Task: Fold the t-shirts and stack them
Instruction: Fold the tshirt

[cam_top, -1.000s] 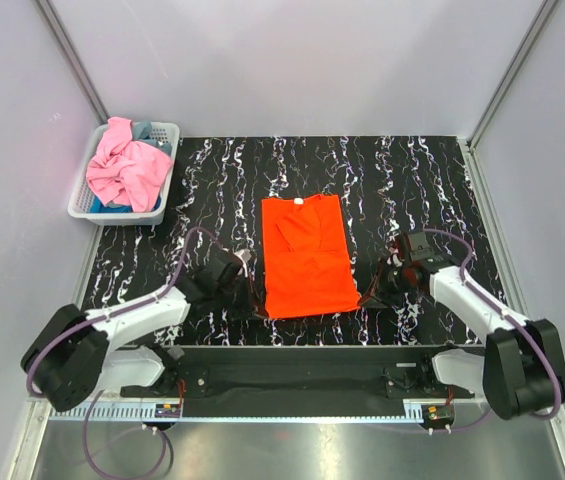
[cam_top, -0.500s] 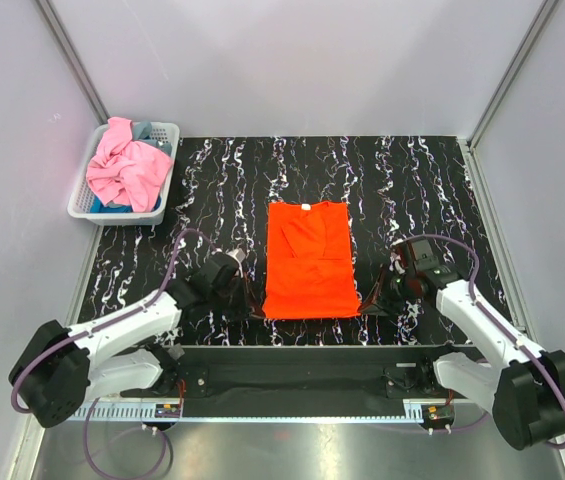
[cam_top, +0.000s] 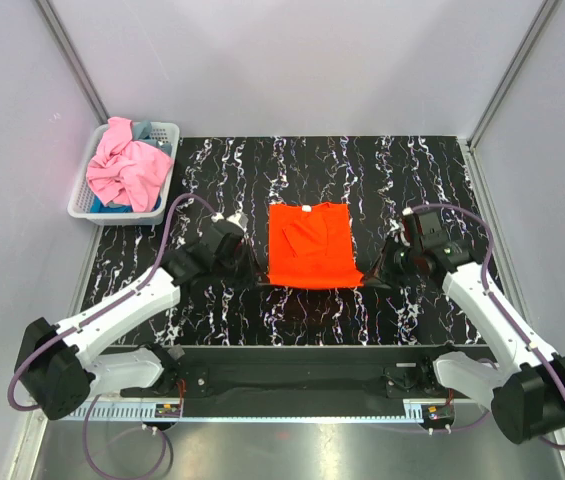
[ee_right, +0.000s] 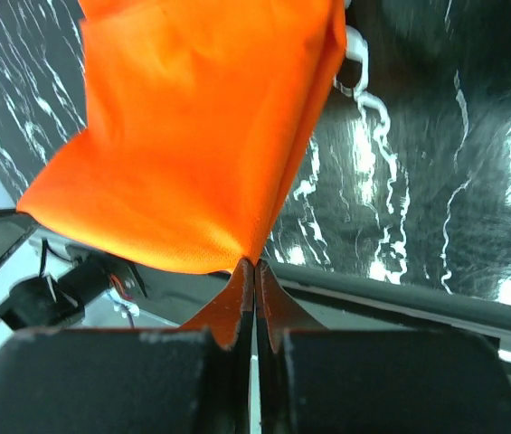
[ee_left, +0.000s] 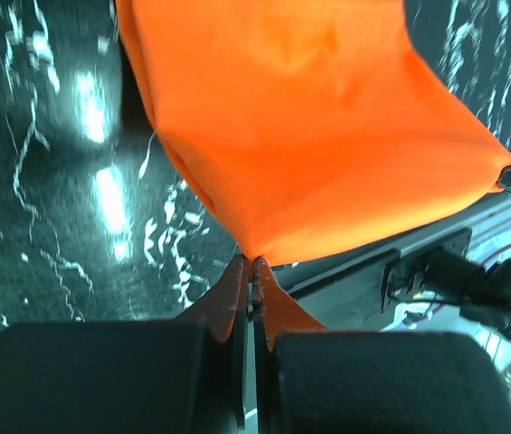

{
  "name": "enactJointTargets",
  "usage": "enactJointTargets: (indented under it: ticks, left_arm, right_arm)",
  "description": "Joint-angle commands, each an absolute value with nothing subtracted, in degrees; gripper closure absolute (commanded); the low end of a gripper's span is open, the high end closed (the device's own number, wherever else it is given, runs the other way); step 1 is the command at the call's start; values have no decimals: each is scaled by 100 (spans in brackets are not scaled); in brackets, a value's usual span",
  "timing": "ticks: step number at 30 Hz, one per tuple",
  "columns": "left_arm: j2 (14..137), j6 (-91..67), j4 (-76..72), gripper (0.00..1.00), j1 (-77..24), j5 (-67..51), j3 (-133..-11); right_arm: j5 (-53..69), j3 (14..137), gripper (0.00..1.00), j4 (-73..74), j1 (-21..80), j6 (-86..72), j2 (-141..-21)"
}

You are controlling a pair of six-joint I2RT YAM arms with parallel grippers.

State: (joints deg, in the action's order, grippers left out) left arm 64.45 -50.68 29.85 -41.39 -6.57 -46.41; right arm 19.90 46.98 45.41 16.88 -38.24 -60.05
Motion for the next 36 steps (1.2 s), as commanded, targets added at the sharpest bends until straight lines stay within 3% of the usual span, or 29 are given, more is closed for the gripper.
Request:
enactJointTargets:
  ticks: [1, 16, 32, 36]
  left_arm:
    - [6731, -4790, 3155, 100, -4026, -308, -5193]
    - [8707, -3727, 2750, 100, -2637, -1116, -7539]
    - [11609, -3884, 1170, 100, -1670, -2531, -9694]
    - [12338, -3824, 904, 98, -1556, -2610, -10560]
  right_arm:
    - [1530, 5369, 100, 4693, 1714, -3692, -6344]
    - [1142, 8524, 100, 4702, 1494, -2857, -9252]
    - [1758, 11055, 98, 4509, 897, -2373, -11934]
    - [2134, 12213, 95, 4492, 783, -2154, -12848]
